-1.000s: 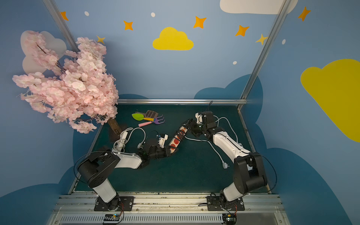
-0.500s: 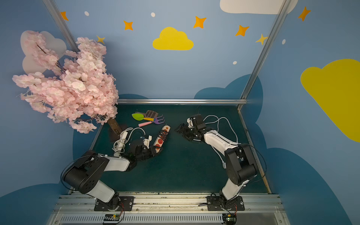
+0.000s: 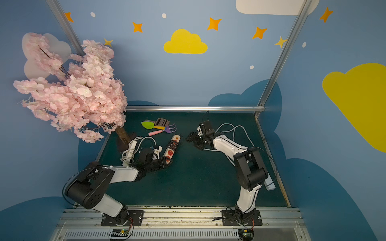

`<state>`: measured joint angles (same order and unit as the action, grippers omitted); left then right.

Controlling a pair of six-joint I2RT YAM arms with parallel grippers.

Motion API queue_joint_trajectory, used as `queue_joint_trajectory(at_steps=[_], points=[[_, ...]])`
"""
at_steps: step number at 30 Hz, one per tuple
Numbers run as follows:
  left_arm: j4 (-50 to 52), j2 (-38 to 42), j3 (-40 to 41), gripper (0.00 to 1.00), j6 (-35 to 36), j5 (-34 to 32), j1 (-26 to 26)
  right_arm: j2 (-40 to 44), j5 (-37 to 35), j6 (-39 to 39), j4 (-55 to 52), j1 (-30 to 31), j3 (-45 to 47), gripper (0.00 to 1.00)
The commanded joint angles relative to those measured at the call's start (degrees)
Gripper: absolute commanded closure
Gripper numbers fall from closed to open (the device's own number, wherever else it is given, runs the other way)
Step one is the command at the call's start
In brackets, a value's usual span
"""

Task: Wrap the cord around the power strip
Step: Place the power strip at the center of the board, then pick up the power strip from the center of the board.

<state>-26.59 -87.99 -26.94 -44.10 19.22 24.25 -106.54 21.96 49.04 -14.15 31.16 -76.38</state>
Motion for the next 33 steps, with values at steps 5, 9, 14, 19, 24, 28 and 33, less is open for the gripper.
queue_joint_trajectory(at_steps=[5,9,14,19,24,28,33], points=[[16.4,6.4,-3.7,0.49,1.0,0.6,0.5,-11.4,-8.5,0.0,-10.3,6.3,-14.5,0.21],[26.1,14.3,-4.4,0.45,3.3,-3.2,-0.3,-17.2,-9.3,-1.1,-14.3,8.8,-22.0,0.21],[34.9,21.1,-5.5,0.44,4.3,-4.3,-1.7,-21.8,-7.1,-1.2,-15.1,10.1,-26.3,0.22],[43.0,25.8,-10.4,0.46,6.6,-4.9,-1.8,-14.4,-6.7,-8.9,-15.0,8.8,-26.1,0.19],[49.7,25.2,-18.3,0.47,12.4,-5.5,-1.5,-4.5,-5.9,-18.1,-25.7,1.4,-22.5,0.18],[50.8,22.7,-24.7,0.48,17.1,-8.7,1.0,4.9,-17.5,-23.8,-35.0,-9.7,-11.4,0.18],[46.8,16.4,-30.1,0.47,21.0,-10.2,5.1,7.9,-37.4,-29.7,-46.2,-25.2,-4.9,0.12]])
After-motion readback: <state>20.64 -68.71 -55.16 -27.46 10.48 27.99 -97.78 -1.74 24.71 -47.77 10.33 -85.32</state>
